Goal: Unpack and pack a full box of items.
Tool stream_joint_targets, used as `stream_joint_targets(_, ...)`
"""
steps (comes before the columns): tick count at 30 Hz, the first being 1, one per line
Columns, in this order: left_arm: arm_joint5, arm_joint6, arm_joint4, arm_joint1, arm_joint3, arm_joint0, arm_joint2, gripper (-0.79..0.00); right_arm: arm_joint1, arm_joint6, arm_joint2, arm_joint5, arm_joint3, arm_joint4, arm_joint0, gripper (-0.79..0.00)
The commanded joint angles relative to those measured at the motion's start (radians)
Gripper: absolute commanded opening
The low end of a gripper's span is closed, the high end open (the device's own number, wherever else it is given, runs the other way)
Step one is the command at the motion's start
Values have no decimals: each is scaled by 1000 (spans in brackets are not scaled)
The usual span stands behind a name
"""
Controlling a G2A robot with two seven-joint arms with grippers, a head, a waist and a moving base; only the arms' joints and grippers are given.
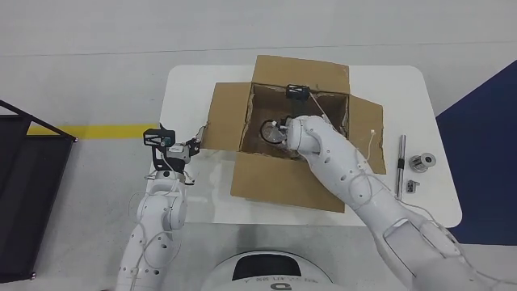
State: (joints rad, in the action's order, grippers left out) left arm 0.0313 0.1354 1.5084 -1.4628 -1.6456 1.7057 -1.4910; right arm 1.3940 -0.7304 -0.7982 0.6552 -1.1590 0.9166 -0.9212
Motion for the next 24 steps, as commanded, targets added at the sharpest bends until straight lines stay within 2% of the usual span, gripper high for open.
stream_joint_targets(1,0,0,0,0,0,0,0,0,6,13,8,8,25,8,4,-376)
stream_joint_targets(6,0,0,0,0,0,0,0,0,30,28,43,44,99,39,32,-437)
stream_joint_targets(9,0,0,0,0,0,0,0,0,42,41,47,54,118,35,38,-597)
stream_joint_targets(10,0,0,0,0,0,0,0,0,43,50,45,60,112,37,35,-723)
stream_joint_targets(11,0,0,0,0,0,0,0,0,44,62,42,62,100,42,27,-785)
stream_joint_targets(16,0,0,0,0,0,0,0,0,20,89,17,49,-59,118,-68,-785)
stream_joint_targets(20,0,0,0,0,0,0,0,0,-20,97,-48,19,-267,205,-201,-785)
stream_joint_targets(24,0,0,0,0,0,0,0,0,-60,164,-144,-47,-523,270,-368,-785)
